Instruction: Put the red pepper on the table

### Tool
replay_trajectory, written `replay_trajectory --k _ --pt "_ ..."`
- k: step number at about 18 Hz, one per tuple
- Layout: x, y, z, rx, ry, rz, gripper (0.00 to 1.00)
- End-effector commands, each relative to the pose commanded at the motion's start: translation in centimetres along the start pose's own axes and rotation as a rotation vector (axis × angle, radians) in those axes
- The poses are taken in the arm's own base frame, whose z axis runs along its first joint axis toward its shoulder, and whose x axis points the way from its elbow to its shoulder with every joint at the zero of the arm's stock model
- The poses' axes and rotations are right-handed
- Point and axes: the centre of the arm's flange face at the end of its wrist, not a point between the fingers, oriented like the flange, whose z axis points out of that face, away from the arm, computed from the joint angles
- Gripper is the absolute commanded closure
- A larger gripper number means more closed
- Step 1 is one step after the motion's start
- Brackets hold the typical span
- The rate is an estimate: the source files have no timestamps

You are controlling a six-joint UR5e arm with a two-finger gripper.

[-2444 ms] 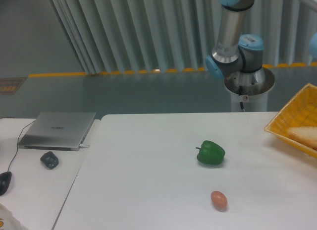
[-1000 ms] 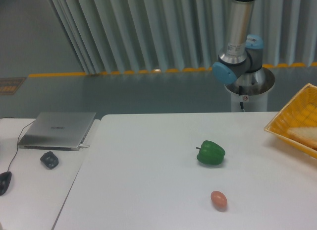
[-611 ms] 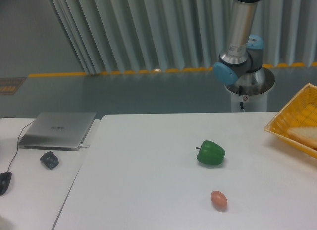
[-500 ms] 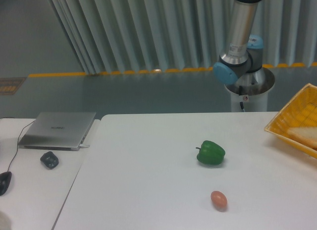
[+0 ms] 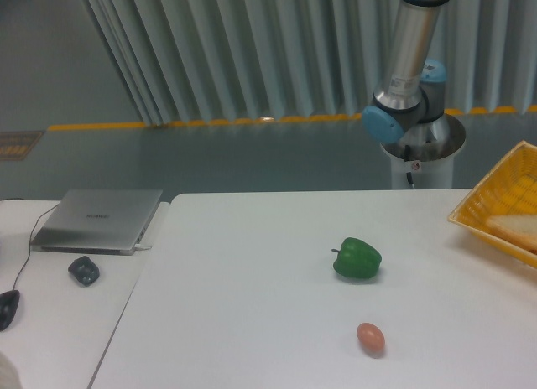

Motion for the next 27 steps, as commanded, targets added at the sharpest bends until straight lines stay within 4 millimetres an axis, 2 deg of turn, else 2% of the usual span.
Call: replay_trajectory --k 8,16,19,21,22,24,26,27 --pt "0.1 -0.3 0.4 -0.004 0.008 0.0 0.0" --pt "-0.4 -0.9 2.7 -0.007 0.051 0.016 0.0" --pt "-0.4 -0.9 2.9 -0.008 0.054 0.017 0.0" --pt "-0.6 -0.9 2.9 -0.01 0.045 0.018 0.03" --pt "-0.7 -0.9 2.8 -0.01 0.038 0.019 0.13" --pt "-0.9 -1.1 2.4 -0.011 0.031 0.036 0.4" --pt "-0.9 -1.8 2.2 -0.015 0.027 0.05 0.61" --pt "-1.0 -1.8 1.9 -0.016 0.021 0.053 0.63"
